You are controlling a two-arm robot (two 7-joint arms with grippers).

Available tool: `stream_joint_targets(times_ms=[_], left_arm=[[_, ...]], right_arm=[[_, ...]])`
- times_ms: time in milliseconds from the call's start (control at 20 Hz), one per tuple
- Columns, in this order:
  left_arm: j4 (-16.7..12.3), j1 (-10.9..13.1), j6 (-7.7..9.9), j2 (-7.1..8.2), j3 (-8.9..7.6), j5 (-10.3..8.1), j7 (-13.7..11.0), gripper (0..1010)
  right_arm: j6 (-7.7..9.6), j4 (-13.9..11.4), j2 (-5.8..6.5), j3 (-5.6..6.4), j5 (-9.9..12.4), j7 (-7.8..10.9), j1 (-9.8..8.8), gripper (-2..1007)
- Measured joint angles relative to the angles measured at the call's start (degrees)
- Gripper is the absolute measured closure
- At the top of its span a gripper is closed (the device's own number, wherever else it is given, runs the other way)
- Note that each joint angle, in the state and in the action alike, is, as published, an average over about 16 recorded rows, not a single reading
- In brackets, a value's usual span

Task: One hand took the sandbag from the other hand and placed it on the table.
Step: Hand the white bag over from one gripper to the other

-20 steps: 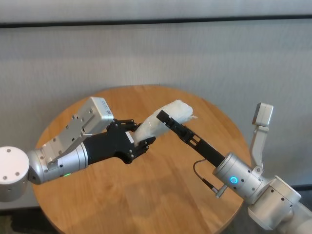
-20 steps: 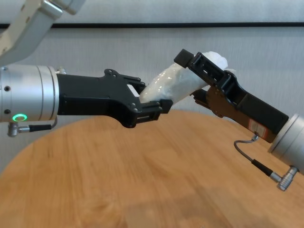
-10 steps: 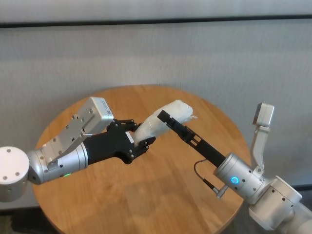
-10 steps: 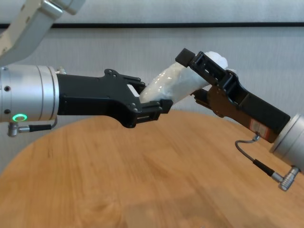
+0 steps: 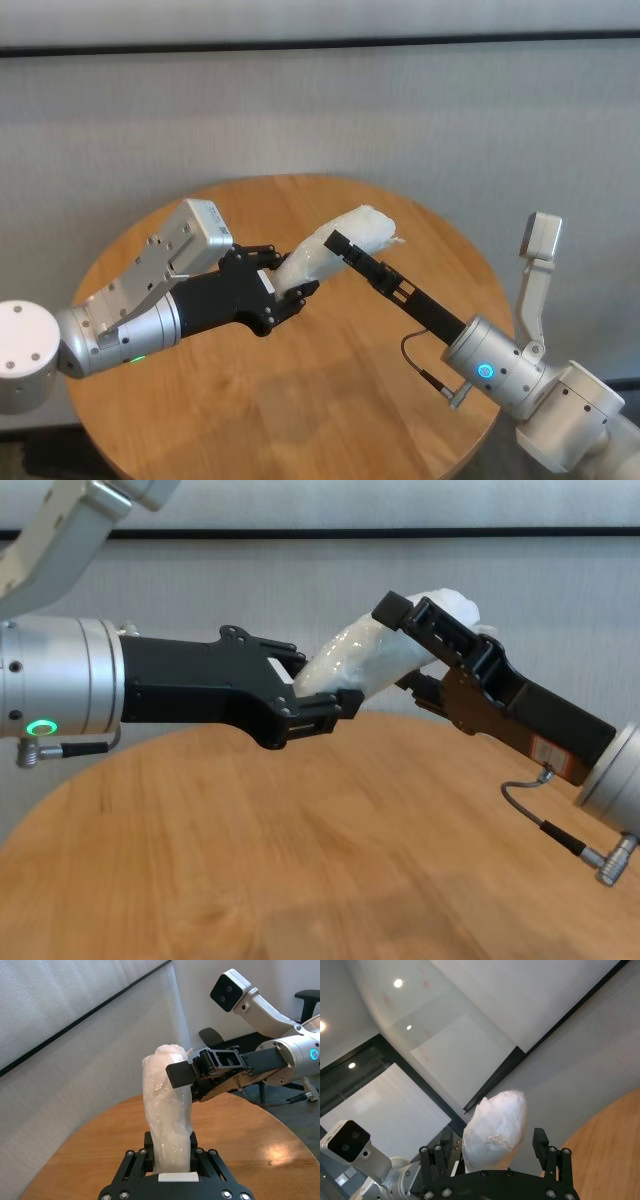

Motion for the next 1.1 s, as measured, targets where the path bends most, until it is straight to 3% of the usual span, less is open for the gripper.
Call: stream_joint_targets(times_ms=[600,1100], left_arm=[[0.00,0.00,0.00,0.00,0.00,0.00,0.00,615],[0.00,0.00,0.01,0.00,0.00,0.01,0.00,615]], right_arm=[[0.21,0.06,0.24,-0.30,0.10,-0.21,0.24,59],[0.15,0.05,0.21,-0.25,0.08,-0.27,0.24,284]])
